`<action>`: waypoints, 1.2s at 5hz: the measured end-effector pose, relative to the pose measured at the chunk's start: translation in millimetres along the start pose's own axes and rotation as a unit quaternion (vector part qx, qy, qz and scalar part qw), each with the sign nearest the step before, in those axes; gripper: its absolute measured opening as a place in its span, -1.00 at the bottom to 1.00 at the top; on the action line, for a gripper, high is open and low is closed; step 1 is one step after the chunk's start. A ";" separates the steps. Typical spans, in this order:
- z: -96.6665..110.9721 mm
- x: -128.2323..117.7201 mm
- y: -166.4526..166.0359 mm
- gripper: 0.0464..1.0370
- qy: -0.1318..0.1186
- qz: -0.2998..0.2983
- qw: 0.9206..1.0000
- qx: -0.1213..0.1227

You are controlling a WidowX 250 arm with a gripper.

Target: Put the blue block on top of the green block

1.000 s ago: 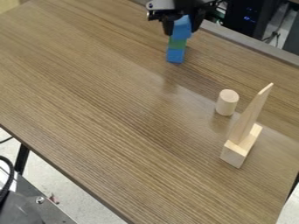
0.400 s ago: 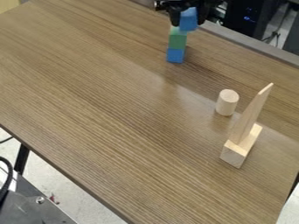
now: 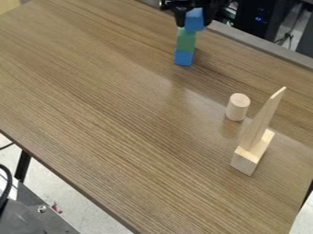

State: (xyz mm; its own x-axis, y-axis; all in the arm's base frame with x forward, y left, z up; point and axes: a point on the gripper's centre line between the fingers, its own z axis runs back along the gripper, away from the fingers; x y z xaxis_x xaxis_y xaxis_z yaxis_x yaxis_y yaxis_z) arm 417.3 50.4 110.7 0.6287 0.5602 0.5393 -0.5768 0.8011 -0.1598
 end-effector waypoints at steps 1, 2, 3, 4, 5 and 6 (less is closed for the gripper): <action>-2.3 1.1 1.8 0.07 -0.001 -0.005 1.000 0.001; -8.1 -0.6 1.9 0.07 -0.001 -0.014 1.000 0.002; -10.6 -0.7 2.3 0.07 -0.002 -0.020 1.000 0.004; -12.7 0.8 1.0 0.07 -0.003 -0.022 1.000 0.004; -12.5 1.4 0.5 0.07 -0.004 -0.027 1.000 0.003; -12.4 1.9 0.9 0.17 -0.004 -0.026 1.000 0.003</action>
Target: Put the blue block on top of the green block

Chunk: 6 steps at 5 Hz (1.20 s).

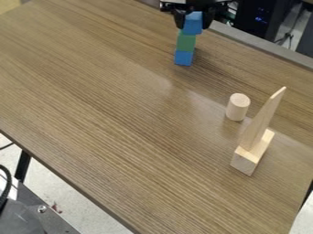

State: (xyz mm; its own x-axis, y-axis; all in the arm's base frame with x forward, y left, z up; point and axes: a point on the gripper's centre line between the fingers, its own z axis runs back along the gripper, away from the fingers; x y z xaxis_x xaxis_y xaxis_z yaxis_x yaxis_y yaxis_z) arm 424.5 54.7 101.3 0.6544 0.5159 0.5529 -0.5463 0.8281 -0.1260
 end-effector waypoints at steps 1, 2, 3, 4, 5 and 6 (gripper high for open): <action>1.5 2.2 -0.1 0.72 0.002 0.003 1.000 0.001; 1.5 2.9 1.2 0.93 0.002 0.003 1.000 0.003; 1.3 2.8 1.8 0.93 0.001 0.003 1.000 0.005; 1.9 3.1 1.0 0.93 0.001 0.005 1.000 0.002; 28.7 16.0 3.8 0.93 -0.028 0.021 0.999 -0.020; 59.5 28.5 13.8 0.93 -0.063 0.045 0.996 -0.045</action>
